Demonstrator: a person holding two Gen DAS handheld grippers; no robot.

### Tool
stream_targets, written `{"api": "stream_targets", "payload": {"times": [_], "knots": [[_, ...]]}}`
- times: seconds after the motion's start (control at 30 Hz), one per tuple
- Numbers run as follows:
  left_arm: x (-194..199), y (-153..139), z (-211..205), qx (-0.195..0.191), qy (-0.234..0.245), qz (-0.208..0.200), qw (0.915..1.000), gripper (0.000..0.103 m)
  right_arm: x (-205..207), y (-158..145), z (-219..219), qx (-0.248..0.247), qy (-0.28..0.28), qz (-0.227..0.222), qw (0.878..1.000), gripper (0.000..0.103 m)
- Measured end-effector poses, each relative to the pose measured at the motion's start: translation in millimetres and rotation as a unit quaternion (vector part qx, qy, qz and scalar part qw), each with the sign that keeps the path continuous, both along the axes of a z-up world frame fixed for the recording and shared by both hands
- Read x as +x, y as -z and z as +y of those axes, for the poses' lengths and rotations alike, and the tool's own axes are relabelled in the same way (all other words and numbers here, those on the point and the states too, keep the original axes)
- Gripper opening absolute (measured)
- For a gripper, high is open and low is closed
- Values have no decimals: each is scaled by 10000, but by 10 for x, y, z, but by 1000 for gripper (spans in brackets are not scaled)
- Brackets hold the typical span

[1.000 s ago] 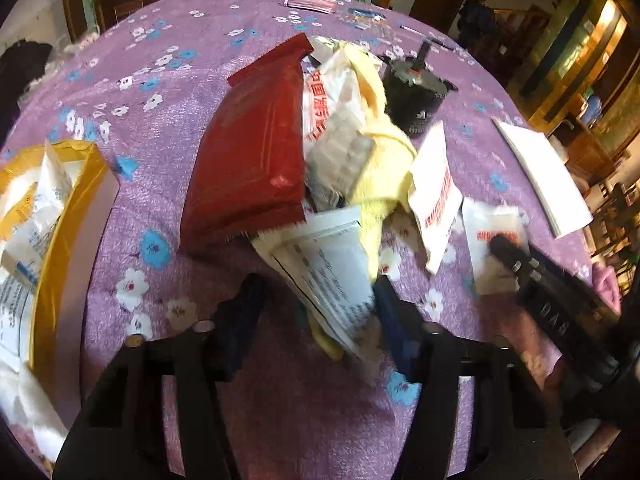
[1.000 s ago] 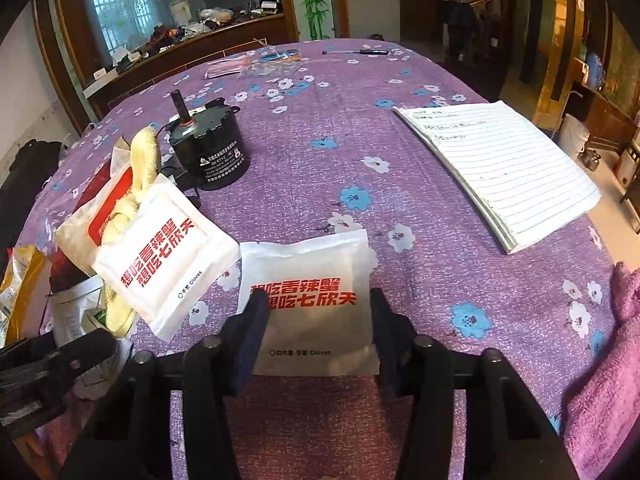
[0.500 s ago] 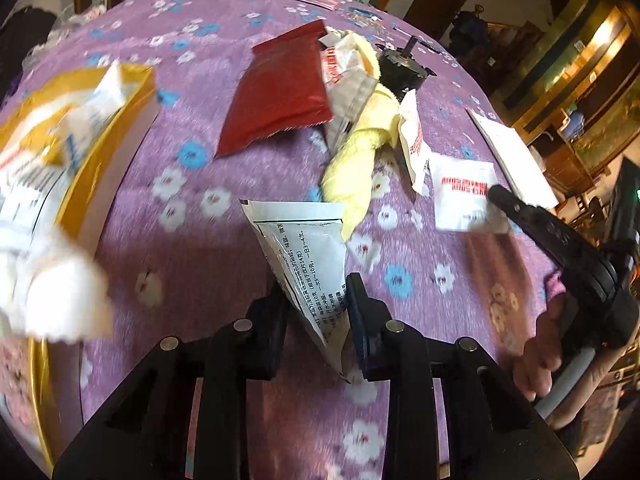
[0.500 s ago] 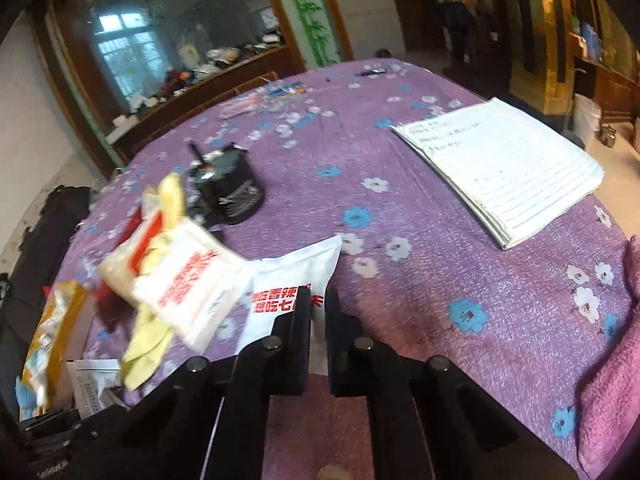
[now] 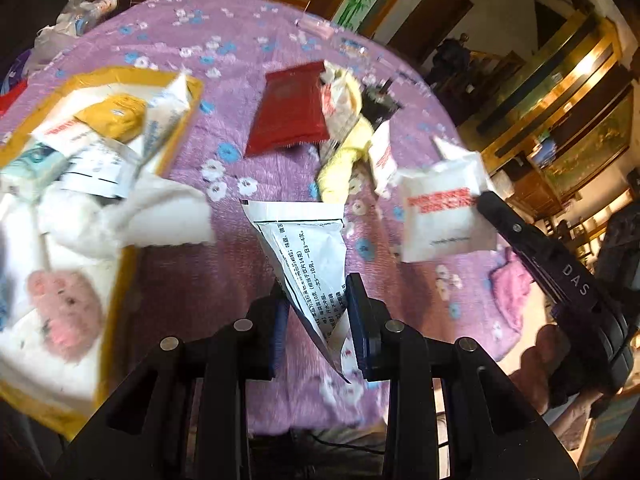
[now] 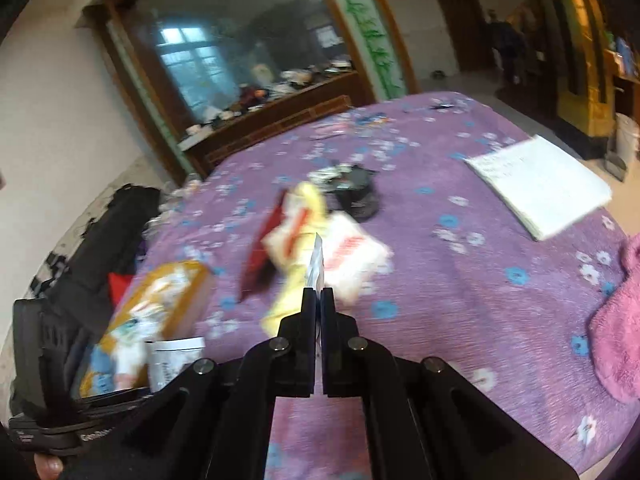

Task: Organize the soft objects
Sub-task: 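Carry the packet and leaflet over the box and open both tools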

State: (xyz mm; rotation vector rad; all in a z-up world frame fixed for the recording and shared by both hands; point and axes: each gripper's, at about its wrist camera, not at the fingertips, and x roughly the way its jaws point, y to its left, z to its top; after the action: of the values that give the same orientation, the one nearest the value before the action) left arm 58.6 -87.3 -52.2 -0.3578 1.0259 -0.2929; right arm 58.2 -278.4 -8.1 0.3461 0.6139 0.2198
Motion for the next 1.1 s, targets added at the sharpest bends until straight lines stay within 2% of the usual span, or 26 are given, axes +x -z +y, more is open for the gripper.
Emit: {"api": "stream_targets", "payload": {"times": [0.13,0.3,0.47,0.67,0.9,1.0,1.1], "knots": [[-127,-202,246,18,-207,-238,9995,27,-26,-158,295,13,-378,-270,9989,0],[-262,-406,700,45,-591,-479,9971,27,-1,-263,753,-14,-1003,-312,9945,0],[-327,-415,1137,236,-1035,-502,9931,27,-11,-337,1233,-116,-1583,-444,9863,0],[-396,-326,1591,252,-1530,-410,9871,27,102,-331,1661,-35,-2170,-331,9756,0],[-428,-201,1790,220,-1527,-312,9875,27,209,-265,2065,120,-2685,-99,9632,0],[-386,-122,1806,354,-1440,-199,9888,27,292,-160,2203,30,-2708,18,9626,0],[-316,-27,1773,422,-1320,-61,9903,27,389,35,2246,-187,-2498,220,9679,0]]}}
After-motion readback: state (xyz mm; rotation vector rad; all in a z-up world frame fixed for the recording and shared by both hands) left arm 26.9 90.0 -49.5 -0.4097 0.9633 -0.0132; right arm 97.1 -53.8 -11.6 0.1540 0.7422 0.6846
